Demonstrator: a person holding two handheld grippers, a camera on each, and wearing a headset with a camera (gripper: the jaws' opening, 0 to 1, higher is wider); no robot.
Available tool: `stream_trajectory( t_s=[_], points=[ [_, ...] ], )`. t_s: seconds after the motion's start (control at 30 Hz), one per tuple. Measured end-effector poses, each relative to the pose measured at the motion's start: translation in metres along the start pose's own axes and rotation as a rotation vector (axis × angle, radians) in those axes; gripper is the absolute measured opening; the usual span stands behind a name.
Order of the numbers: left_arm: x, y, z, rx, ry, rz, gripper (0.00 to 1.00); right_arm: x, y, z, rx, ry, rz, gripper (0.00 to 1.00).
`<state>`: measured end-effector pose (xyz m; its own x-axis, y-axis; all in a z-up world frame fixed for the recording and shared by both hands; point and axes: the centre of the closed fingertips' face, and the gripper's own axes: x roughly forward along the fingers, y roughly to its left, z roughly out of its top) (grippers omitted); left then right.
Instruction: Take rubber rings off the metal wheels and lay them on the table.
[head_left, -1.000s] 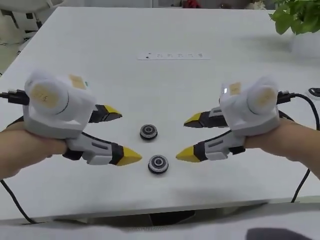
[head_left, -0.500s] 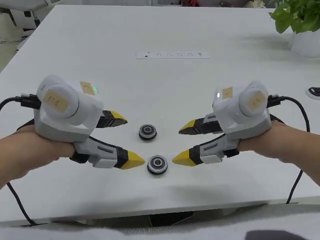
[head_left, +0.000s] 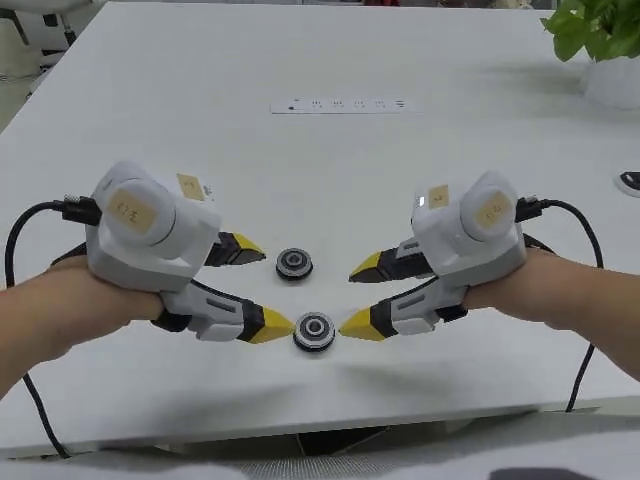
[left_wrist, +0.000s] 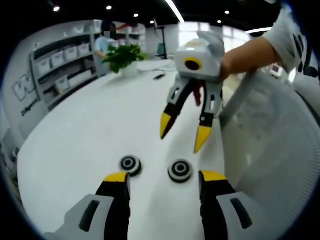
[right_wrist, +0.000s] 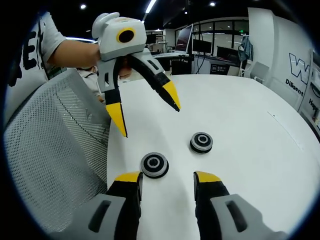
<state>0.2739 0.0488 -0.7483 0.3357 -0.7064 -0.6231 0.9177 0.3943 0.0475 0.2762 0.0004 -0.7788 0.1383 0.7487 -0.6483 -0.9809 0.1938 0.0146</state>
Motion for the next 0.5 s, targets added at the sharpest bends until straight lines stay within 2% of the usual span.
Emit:
stream_trajectory(
  t_s=[0.27, 0.5],
  points=[
    [0.008, -0.001, -0.001, -0.005, 0.000, -0.022, 0.52, 0.008, 0.003, -0.004, -0.006, 0.018, 0.023, 0.36],
    [0.016, -0.008, -0.003, -0.003, 0.008, -0.055, 0.47, 0.013, 0.007, -0.008, -0.015, 0.033, 0.043, 0.36]
  ],
)
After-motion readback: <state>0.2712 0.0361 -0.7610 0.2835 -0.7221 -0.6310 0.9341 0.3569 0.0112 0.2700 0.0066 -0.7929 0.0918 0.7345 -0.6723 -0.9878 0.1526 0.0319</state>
